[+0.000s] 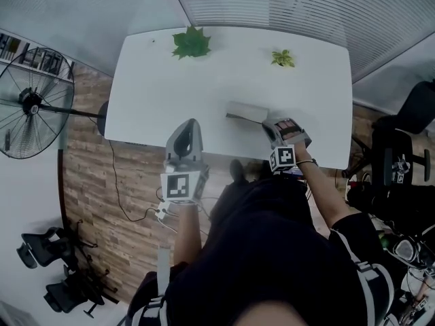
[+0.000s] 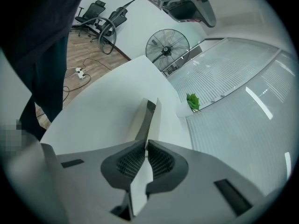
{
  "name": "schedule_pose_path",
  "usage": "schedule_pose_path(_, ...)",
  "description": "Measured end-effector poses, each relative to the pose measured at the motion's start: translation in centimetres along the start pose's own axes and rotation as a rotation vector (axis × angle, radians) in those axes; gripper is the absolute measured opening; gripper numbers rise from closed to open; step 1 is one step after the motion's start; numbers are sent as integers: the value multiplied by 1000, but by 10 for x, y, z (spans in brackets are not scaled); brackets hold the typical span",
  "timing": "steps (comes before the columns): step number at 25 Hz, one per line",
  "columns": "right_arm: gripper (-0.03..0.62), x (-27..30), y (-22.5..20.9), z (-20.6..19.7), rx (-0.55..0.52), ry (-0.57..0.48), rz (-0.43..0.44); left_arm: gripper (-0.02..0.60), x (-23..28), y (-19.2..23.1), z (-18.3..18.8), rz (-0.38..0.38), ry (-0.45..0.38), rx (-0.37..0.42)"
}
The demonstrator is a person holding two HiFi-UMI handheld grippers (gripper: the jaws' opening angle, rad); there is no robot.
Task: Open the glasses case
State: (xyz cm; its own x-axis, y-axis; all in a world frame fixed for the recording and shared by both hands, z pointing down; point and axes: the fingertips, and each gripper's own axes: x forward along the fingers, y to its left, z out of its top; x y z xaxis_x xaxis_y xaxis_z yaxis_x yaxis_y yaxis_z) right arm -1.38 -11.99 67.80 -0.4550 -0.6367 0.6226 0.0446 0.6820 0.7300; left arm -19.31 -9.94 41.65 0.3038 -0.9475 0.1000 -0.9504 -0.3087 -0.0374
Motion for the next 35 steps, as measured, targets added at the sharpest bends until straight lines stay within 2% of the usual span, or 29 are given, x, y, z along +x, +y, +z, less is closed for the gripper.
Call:
schedule_pose_path(9,29,28,-55,-33,195,77,-85,0,3,-1,3,-3,6,8)
schedule_pose_path(15,29,55,-66,-56,321,111,-73,0,-1,5,3,13,13,21)
schedule_pose_path(20,29,71,-67,-68,381,125,-52,0,-3,7,5,42,29,-4)
schedule_pose_path(23,29,71,-69,-69,379,120,-49,0,-4,11,1,37,22,24)
schedule_pose_path(29,29,54,-77,-60,412,77,-70,0,-3,10,0,27,19,20)
schedule_pose_path(35,29,31,-100,-60,545,31,-149,0,7,1,0,-3,7,7)
